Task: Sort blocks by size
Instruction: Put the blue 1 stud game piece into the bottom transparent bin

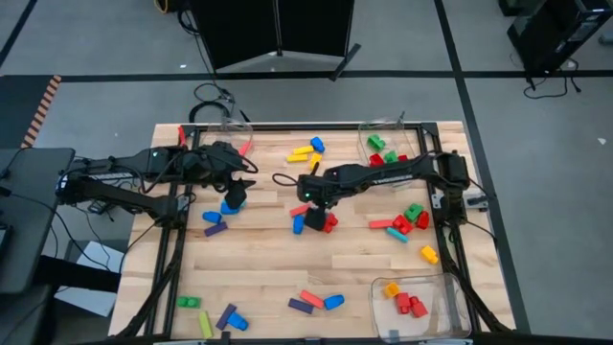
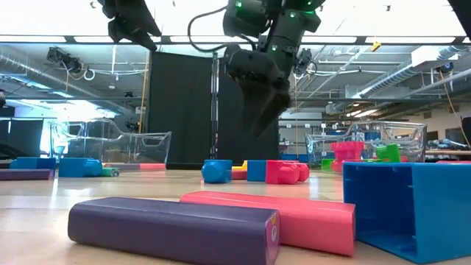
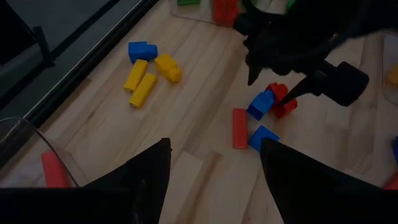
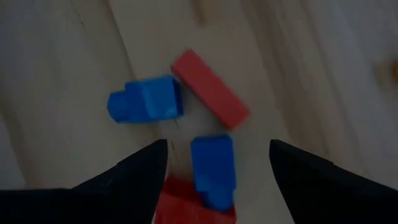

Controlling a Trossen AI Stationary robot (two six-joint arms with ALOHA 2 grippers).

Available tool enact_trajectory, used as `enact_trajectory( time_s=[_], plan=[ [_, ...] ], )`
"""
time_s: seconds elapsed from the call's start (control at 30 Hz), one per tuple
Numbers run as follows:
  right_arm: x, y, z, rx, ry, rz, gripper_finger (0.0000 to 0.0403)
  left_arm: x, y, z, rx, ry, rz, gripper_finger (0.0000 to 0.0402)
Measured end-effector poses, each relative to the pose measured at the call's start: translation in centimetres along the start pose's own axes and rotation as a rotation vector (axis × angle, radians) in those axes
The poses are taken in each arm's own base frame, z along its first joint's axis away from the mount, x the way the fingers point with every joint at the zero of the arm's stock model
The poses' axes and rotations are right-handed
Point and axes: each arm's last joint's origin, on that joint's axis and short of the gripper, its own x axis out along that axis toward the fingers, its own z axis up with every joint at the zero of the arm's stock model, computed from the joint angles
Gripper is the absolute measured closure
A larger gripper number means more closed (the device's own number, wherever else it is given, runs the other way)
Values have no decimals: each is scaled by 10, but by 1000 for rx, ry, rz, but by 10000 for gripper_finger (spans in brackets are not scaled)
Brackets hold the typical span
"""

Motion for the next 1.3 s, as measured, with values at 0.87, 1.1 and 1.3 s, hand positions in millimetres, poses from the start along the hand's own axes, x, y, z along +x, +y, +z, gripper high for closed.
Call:
enact_trajectory(
  time_s=[0.87,1.1,1.3],
  plan=[
    [72,0,-16,-109,204,-9,195,0,-1,0,0,-2,-5,149],
    [58,0,-16,-100,187,-4,263,0,-1,1,2,-8,-7,149],
    [4,-9,-12,1,139,-28,263,0,-2,5,-12,-51,-22,149]
  ],
)
